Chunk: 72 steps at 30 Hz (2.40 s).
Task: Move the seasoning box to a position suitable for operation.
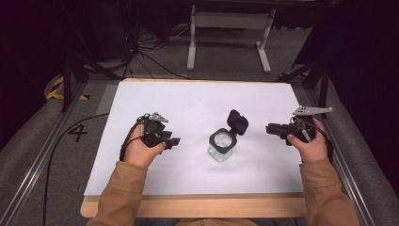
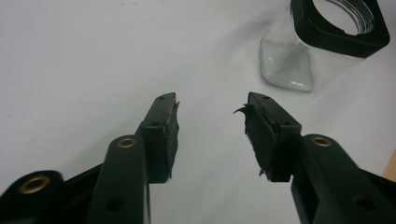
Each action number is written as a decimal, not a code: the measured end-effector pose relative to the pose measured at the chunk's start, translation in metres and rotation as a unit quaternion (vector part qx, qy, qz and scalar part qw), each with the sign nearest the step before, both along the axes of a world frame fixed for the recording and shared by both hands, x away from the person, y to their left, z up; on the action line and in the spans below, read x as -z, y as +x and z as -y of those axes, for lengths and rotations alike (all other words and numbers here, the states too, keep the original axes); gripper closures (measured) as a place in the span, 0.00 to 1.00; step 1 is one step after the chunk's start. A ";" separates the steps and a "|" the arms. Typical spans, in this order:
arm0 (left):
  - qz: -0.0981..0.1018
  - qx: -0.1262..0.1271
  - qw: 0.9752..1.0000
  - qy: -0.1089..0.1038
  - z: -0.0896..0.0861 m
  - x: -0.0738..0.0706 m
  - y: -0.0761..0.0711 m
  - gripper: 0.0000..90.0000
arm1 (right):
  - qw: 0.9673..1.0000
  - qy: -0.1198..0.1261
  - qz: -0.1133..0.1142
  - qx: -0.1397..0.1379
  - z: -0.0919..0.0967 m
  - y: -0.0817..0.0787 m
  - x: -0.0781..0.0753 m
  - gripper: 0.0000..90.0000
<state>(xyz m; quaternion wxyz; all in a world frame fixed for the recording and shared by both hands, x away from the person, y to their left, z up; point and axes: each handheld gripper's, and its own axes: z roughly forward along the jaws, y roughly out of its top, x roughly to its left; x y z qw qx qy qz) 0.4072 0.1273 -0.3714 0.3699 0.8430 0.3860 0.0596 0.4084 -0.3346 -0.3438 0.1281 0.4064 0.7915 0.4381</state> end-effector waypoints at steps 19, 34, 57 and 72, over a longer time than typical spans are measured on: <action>-0.002 0.019 1.000 -0.018 0.004 -0.016 -0.008 0.71 | 0.999 -0.019 0.032 -0.016 -0.017 -0.010 -0.011 0.98; 0.021 0.028 0.995 -0.092 0.012 -0.009 -0.027 0.96 | 0.997 -0.017 0.054 -0.049 -0.049 0.008 -0.014 1.00; 0.086 0.120 0.982 -0.119 0.127 0.016 -0.026 1.00 | 0.997 0.006 0.071 -0.036 -0.056 0.008 -0.002 1.00; 0.068 0.108 0.983 -0.134 0.129 0.022 -0.023 1.00 | 0.993 0.027 0.099 -0.049 -0.061 0.004 -0.010 1.00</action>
